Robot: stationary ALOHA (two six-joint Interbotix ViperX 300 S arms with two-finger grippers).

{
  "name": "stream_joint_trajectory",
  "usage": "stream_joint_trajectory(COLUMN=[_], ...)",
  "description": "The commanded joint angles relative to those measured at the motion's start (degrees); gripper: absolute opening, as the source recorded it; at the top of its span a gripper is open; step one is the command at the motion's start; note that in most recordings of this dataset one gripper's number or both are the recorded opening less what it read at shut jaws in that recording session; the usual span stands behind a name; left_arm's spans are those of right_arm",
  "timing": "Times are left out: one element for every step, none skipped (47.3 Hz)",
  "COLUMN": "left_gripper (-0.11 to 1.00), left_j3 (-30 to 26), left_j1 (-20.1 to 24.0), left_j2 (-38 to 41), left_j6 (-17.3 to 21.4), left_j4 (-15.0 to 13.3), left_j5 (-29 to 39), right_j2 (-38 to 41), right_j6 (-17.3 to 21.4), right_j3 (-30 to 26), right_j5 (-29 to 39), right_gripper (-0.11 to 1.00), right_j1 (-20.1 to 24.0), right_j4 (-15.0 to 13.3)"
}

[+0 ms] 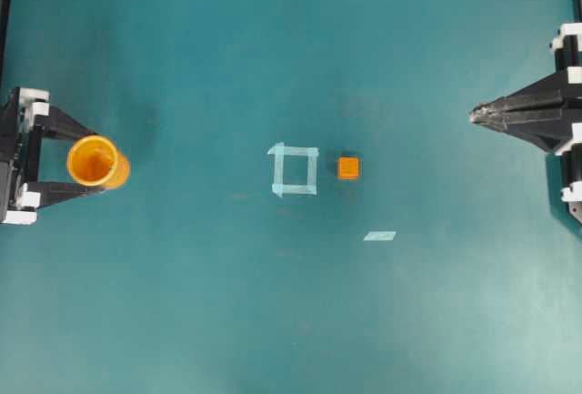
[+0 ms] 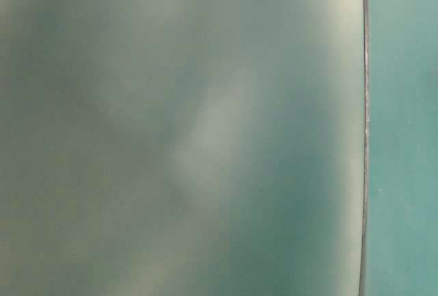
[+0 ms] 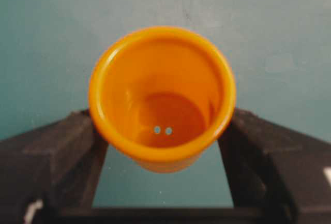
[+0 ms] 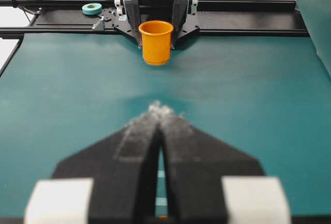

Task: Move the cup to the left with left arm.

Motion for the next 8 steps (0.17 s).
stream_joint_trajectory(left_gripper=[0.65,0.65,0.65,0.65,0.65,0.65,0.65,0.65], left_j3=[-0.62,-0.62,-0.62,-0.62,-0.62,-0.62,-0.62,-0.62], left_j1=[-0.09,-0.09,-0.09,-0.09,-0.09,-0.09,-0.09,-0.09], left_j2=[0.62,0.62,0.62,0.62,0.62,0.62,0.62,0.62], left_j6=[0.09,0.18,0.18,0.18,0.18,0.18,0.18,0.18], left_j4=[0.0,0.0,0.0,0.0,0.0,0.0,0.0,0.0], left_j5=[-0.62,-0.62,-0.62,-0.62,-0.62,-0.62,-0.62,-0.62], right_j2=[0.35,0.35,0.35,0.35,0.35,0.35,0.35,0.35], right_j6=[0.09,0.09,0.09,0.09,0.09,0.09,0.09,0.09], right_j3=[-1.85,-1.93,-1.93,-1.85,-1.93,-1.93,-1.93,-1.85], right_j5=[-0.26,-0.26,-0.26,-0.26,-0.26,-0.26,-0.26,-0.26], right_gripper=[-0.01,-0.01,-0.01,-0.01,-0.01,-0.01,-0.01,-0.01], right_j1=[-0.18,-0.18,-0.18,-0.18,-0.18,-0.18,-0.18,-0.18], right_j4=[0.09,0.0,0.09,0.09,0.0,0.09,0.09,0.09])
